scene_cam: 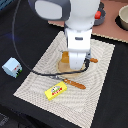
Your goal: Interact with the objects in diverse but meaningful ways.
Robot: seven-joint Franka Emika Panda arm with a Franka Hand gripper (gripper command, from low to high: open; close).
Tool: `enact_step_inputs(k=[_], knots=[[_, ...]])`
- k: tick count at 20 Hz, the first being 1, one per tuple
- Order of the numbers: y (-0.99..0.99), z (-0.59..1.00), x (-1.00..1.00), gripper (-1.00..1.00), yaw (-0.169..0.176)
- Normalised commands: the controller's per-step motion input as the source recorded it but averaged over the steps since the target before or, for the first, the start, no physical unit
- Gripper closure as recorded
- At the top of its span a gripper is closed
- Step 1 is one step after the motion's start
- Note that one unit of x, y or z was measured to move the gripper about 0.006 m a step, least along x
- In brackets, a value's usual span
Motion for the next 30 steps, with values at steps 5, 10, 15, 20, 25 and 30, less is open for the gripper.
enact_step_inputs(k=[5, 10, 15, 20, 25, 30], knots=[[-0.15, 0.38, -0.05, -1.0, 0.0], [-0.01, 0.89, -0.2, -1.0, 0.006], [0.11, 1.0, -0.36, -1.0, 0.027], [0.0, 0.93, -0.68, -1.0, 0.005], [-0.26, 0.36, -0.77, -1.0, 0.0], [-0.35, -0.27, -0.71, -1.0, -0.013]])
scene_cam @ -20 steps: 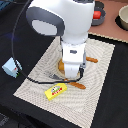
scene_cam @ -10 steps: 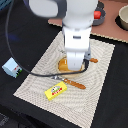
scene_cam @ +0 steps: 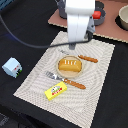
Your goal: Interact with the objects in diverse but meaningful ways.
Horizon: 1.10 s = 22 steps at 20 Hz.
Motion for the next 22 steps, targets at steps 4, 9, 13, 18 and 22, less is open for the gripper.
enact_step_inputs(k=[4, 9, 13, 18, 22], knots=[[-0.3, -0.31, -0.59, -1.0, -0.006], [-0.31, -0.33, -0.6, -1.0, -0.009], [-0.36, -0.52, -0.75, -1.0, -0.03], [-0.27, -0.42, -0.84, -1.0, -0.084], [-0.24, -0.33, -0.73, -1.0, -0.078]])
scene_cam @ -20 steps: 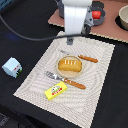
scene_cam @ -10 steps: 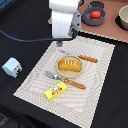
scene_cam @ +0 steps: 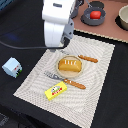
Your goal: Interact with the objects in diverse but meaningful ways.
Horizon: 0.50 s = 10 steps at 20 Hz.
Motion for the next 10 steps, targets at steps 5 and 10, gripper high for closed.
enact_step_inputs(k=[5, 10], knots=[[-0.25, -0.24, -0.72, -1.0, -0.069], [-0.25, -0.07, -0.71, -1.0, -0.076]])
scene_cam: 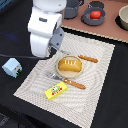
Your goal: Interact with the objects in diverse but meaningful ways.
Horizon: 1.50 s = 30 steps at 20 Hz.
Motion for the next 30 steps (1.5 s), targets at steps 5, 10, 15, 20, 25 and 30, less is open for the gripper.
enact_step_inputs(k=[5, 10, 15, 20, 25, 30], knots=[[-0.28, 0.02, -0.68, -1.0, -0.086], [-0.29, 0.01, -0.65, -1.0, -0.082], [-0.29, 0.0, -0.64, -1.0, -0.083], [-0.24, -0.07, -0.72, -1.0, -0.07], [-0.15, -0.2, -0.83, -1.0, -0.056], [0.01, -0.2, -0.77, -1.0, -0.031]])
